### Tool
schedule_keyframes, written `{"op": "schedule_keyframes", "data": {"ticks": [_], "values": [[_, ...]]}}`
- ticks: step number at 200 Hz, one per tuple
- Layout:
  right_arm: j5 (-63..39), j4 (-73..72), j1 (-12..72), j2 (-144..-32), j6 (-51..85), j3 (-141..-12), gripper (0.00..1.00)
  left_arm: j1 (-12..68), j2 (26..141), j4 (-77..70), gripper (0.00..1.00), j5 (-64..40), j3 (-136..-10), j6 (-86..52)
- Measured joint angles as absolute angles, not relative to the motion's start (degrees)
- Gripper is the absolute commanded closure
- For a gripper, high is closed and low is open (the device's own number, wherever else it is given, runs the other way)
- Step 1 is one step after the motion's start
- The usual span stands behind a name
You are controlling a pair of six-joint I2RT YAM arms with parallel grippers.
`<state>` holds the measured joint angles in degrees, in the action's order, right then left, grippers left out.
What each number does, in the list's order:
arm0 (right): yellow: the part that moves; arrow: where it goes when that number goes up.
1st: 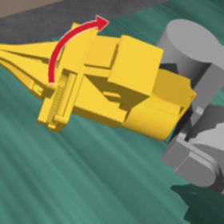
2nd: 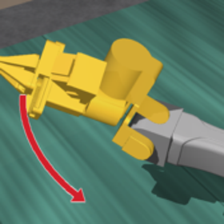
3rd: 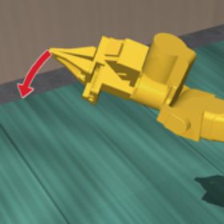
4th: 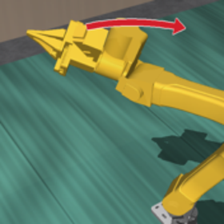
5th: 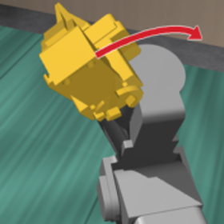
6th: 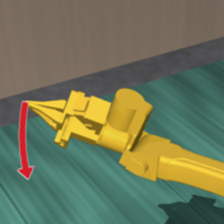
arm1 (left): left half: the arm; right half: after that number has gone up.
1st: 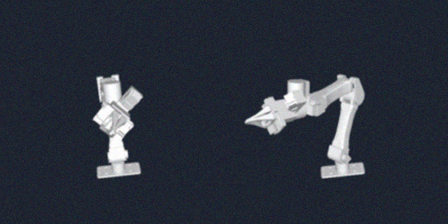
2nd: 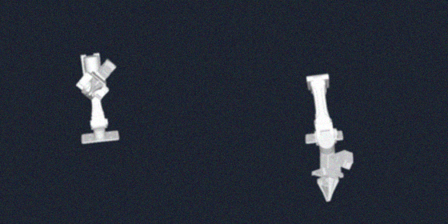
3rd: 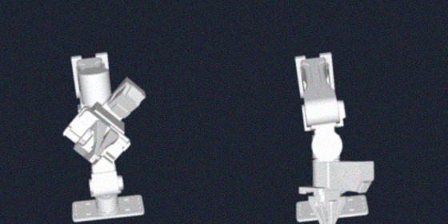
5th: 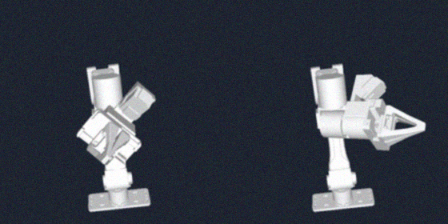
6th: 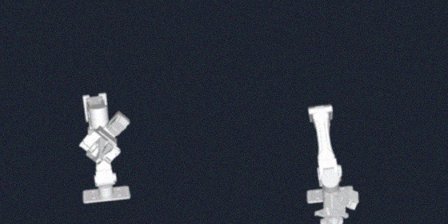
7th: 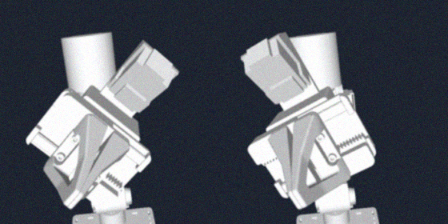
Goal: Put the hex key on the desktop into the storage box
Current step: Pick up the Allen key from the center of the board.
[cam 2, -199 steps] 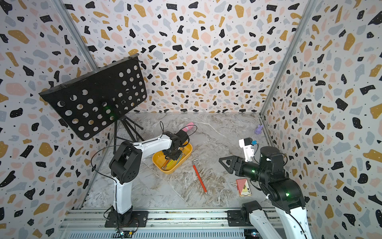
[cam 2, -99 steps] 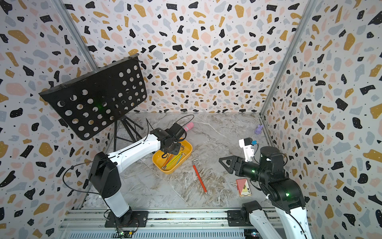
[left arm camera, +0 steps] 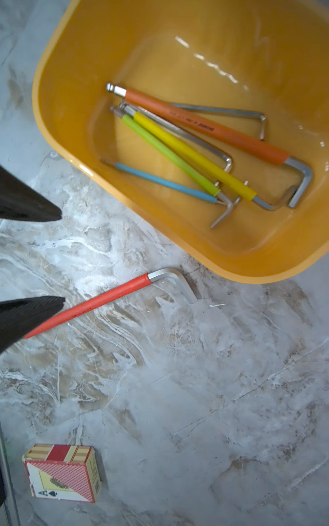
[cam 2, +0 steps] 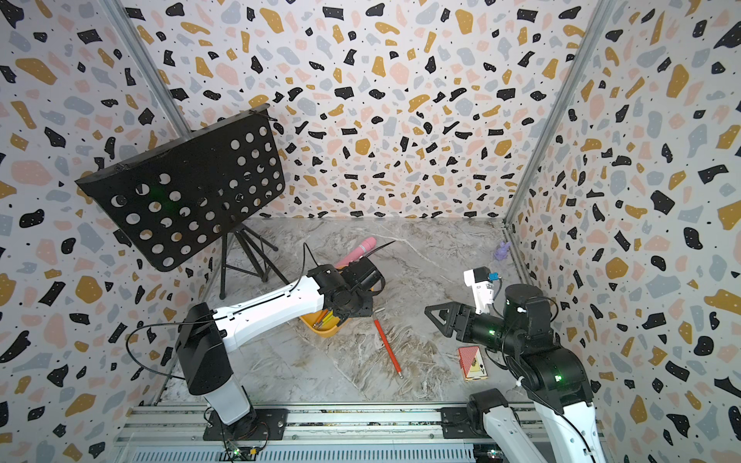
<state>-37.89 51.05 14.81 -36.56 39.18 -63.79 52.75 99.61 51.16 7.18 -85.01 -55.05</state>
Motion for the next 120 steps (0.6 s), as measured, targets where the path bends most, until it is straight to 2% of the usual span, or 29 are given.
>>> {"op": "schedule_keyframes", "data": {"ticks": [55,120], "values": [[-37.85,51.11,14.81,-36.42,39.18,-63.79,0.32,56.1,105.73,49.54,0.51,3.03,-84.88,-69.84],[-37.74,51.94,14.81,-36.18,39.18,-63.79,0.32,56.75,111.9,49.19,0.49,-1.28,-85.27,-77.36]]}}
